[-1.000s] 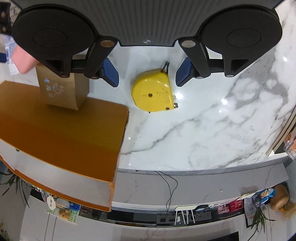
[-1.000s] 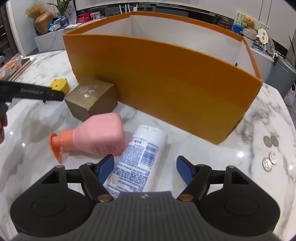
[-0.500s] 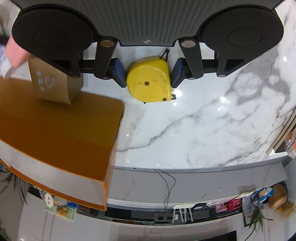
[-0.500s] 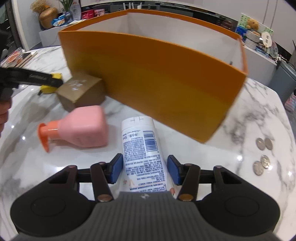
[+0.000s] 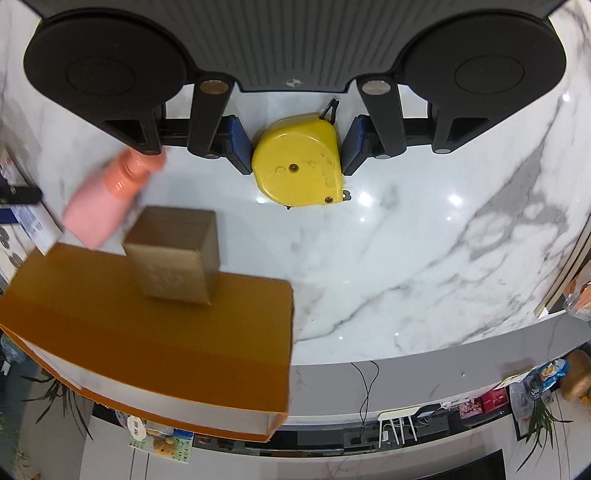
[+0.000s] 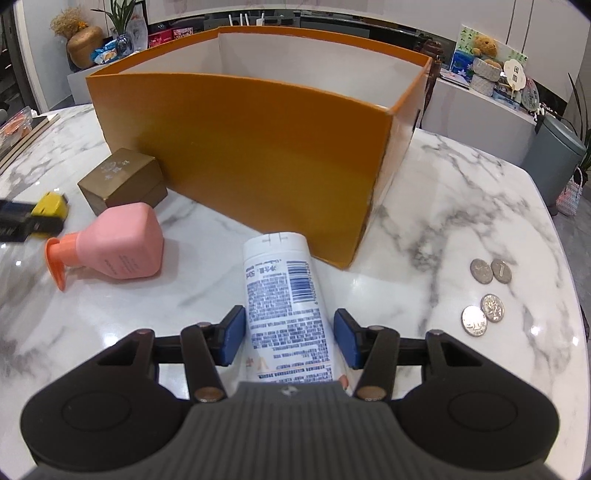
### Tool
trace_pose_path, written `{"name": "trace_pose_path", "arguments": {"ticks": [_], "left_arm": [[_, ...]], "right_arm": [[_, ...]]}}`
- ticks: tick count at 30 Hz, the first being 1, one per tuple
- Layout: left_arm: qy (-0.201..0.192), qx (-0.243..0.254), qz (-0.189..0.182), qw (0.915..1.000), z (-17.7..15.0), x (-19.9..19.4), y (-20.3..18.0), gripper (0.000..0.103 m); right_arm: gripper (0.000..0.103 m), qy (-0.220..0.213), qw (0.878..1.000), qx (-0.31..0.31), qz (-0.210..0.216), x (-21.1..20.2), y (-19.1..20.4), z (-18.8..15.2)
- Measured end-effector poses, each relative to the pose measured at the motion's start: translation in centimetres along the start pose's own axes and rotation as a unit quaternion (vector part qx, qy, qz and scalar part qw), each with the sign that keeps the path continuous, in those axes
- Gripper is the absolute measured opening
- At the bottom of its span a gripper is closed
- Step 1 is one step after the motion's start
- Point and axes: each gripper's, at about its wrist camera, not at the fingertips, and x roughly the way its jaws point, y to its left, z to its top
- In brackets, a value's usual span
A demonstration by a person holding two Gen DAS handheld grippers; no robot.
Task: Organize rigid objects
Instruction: 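Grasp the yellow tape measure with the left tool while the right tool grasps the white lotion tube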
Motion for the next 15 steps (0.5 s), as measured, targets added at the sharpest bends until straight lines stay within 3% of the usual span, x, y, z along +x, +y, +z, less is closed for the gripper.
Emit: {"name": "trace_pose_path", "arguments": {"ticks": [8,12,15], "left_arm": [[-0.031,-0.001,0.017,0.9994,-0.43,0.43,-0.36,0.073],[-0.038,0.000,0.006,0.9992,-0.67,0.35,-0.29,0.060],[-0.038,0.007,0.005,0.9992,-0.74,0.28,-0.51,0.059]], "right_arm": [[0.054,-0.025,1.000,0.009,-0.008,0.50,0.08,0.19],[0.056,-0.029,0.999,0.013,-0.010,0.60,0.08,0.22],[0.056,-0.032,0.999,0.012,-0.010,0.64,0.15,0.19]]}}
